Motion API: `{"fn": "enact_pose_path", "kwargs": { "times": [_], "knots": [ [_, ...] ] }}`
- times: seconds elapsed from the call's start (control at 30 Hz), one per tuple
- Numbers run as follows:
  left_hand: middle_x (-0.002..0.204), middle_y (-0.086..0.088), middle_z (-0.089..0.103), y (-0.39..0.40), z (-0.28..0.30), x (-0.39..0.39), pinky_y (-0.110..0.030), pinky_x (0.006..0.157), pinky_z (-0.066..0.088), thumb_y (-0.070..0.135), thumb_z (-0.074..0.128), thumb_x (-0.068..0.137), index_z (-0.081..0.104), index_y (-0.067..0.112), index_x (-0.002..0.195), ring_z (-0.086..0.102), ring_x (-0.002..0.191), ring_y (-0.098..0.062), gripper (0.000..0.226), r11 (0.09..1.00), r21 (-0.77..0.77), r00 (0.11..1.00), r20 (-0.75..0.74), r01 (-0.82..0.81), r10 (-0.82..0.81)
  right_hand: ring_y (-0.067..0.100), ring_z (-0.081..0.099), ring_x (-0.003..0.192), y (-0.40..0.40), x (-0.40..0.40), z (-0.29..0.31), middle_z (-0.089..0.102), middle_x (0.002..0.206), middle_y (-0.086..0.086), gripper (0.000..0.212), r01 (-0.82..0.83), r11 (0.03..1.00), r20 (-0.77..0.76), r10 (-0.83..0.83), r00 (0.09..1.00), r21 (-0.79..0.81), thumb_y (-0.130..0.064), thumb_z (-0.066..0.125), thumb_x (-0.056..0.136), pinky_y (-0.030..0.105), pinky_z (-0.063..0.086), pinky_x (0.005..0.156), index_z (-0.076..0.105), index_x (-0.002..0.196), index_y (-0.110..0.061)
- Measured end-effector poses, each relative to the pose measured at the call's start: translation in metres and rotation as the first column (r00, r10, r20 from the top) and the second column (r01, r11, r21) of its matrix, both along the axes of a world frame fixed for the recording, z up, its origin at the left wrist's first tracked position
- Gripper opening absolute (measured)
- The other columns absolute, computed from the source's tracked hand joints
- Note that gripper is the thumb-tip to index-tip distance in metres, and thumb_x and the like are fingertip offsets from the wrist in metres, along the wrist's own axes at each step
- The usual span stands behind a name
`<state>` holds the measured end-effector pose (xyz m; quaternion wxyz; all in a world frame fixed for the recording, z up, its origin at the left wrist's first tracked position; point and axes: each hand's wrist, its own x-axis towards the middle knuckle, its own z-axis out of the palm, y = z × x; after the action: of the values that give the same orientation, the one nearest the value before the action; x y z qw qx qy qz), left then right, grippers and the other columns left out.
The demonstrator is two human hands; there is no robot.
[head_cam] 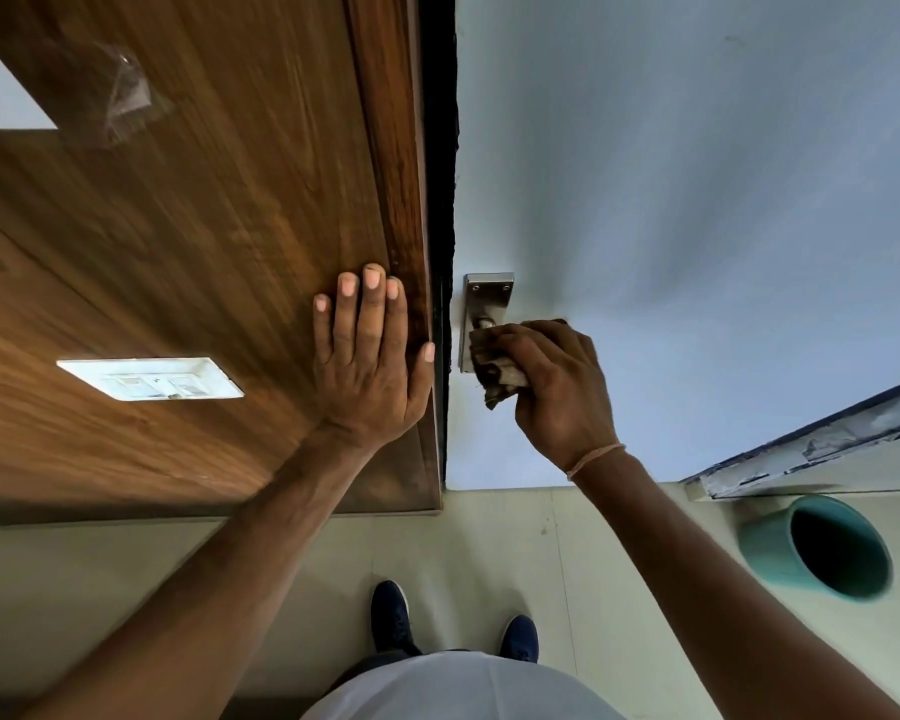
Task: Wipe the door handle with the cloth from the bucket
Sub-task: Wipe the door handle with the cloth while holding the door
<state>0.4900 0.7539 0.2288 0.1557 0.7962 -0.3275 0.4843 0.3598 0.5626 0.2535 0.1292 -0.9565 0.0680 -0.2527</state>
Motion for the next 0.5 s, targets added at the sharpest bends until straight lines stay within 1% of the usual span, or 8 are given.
{"fn": "enact_pose_path", "kwargs": {
  "times": [0.1,0.23,0.3,0.43,0.5],
  "knots": [
    [0.180,-0.010,0.001,0.000,0.000,0.000,-0.052,0.135,0.012,0.040,0.048,0.103,0.016,0.003,0.167,0.006,0.166,-0.030,0.081,1.000,-0.008,1.000,0.000,-0.001,0.001,0.030,0.062,0.125,0.003,-0.001,-0.004,0.073,0.129,-0.005,0.053,0.098,0.995,0.007,-0.098,0.995,0.013,-0.002,0.062,0.080,0.045,0.045,0.104,0.071,0.129,-0.020],
    [0.180,-0.010,-0.001,-0.002,-0.001,0.000,-0.052,0.135,0.010,0.041,0.049,0.102,0.015,0.003,0.168,0.004,0.166,-0.031,0.083,1.000,-0.008,1.000,-0.010,0.001,-0.001,0.032,0.058,0.133,0.019,0.006,-0.008,0.067,0.143,0.001,0.064,0.034,0.996,0.015,-0.033,0.999,-0.083,-0.003,0.057,0.082,0.046,0.043,0.111,0.063,0.144,-0.018],
    [0.180,-0.010,-0.002,-0.002,-0.002,0.000,-0.053,0.135,0.010,0.041,0.047,0.103,0.014,0.003,0.168,0.003,0.166,-0.030,0.082,1.000,-0.008,1.000,-0.007,0.005,-0.005,0.033,0.056,0.136,0.011,0.002,-0.013,0.065,0.146,0.003,0.066,0.041,0.994,0.010,-0.041,0.999,-0.101,-0.002,0.058,0.084,0.046,0.041,0.114,0.060,0.148,-0.018],
    [0.180,-0.009,-0.002,-0.004,-0.002,0.000,-0.052,0.135,0.010,0.042,0.041,0.105,0.015,0.003,0.167,0.003,0.167,-0.030,0.078,1.000,-0.017,1.000,0.003,-0.001,0.001,0.035,0.056,0.136,-0.021,-0.016,-0.031,0.065,0.144,0.004,0.067,0.195,0.980,0.017,-0.195,0.981,-0.031,0.003,0.064,0.081,0.047,0.041,0.114,0.062,0.145,-0.015],
    [0.180,-0.009,-0.002,-0.004,-0.002,0.000,-0.053,0.135,0.010,0.042,0.038,0.106,0.015,0.003,0.167,0.003,0.167,-0.030,0.077,1.000,-0.025,1.000,0.005,0.003,-0.002,0.039,0.056,0.134,-0.026,-0.017,-0.035,0.065,0.143,0.007,0.065,0.227,0.974,0.017,-0.227,0.974,0.017,0.005,0.063,0.082,0.048,0.042,0.114,0.062,0.145,-0.012]
  ]
}}
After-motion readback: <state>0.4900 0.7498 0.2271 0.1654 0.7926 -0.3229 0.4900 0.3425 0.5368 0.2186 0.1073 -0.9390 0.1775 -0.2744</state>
